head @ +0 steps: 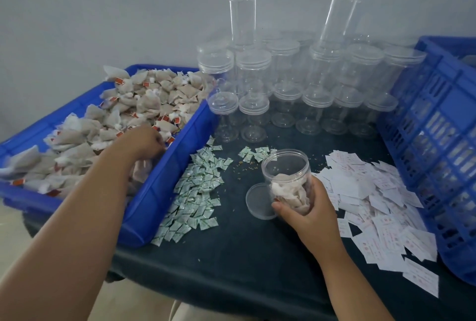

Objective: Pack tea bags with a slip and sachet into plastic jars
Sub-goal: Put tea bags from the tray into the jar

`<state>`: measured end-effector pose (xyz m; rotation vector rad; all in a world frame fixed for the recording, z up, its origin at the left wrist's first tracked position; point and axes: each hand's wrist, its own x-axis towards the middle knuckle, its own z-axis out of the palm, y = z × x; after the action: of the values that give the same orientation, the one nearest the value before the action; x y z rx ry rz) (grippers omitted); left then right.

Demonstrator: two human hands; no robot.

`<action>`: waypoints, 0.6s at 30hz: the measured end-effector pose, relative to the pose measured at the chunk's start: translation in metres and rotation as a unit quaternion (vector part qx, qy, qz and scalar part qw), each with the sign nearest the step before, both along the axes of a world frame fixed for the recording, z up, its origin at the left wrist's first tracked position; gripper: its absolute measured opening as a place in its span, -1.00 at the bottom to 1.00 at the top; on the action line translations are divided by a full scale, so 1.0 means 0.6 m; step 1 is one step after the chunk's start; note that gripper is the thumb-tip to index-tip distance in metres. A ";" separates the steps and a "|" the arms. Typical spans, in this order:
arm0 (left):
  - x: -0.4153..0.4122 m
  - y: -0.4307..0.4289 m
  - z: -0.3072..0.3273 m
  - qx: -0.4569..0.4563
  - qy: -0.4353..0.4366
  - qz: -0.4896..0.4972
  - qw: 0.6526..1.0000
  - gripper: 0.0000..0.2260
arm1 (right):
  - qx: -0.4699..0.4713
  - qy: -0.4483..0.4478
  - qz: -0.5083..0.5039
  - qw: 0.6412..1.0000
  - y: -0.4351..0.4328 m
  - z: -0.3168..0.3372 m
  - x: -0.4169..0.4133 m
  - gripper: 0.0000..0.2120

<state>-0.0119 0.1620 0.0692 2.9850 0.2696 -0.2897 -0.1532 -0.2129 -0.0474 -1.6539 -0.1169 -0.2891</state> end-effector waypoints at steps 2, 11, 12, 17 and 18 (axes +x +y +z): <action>0.006 0.000 -0.005 -0.055 -0.042 0.010 0.998 -0.84 | -0.004 -0.001 -0.004 1.000 -0.001 0.001 0.000 -0.39; 0.004 -0.002 -0.011 -0.225 -0.070 0.066 0.970 -0.70 | -0.029 -0.008 0.002 1.000 0.000 -0.003 0.000 -0.40; 0.004 -0.003 -0.012 -0.241 -0.083 0.070 0.964 -0.70 | -0.028 -0.008 0.002 1.000 0.000 -0.004 0.000 -0.40; 0.005 -0.007 -0.007 -0.340 -0.188 0.116 0.914 -0.86 | -0.027 -0.004 0.005 1.000 -0.003 -0.008 0.004 -0.40; 0.007 -0.007 -0.005 -0.372 -0.207 0.127 0.896 -0.87 | -0.027 -0.004 0.004 1.000 -0.003 -0.008 0.004 -0.40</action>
<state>-0.0076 0.1577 0.0664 2.1458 0.3869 0.2325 -0.1508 -0.2144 -0.0524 -1.7055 -0.1382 -0.2899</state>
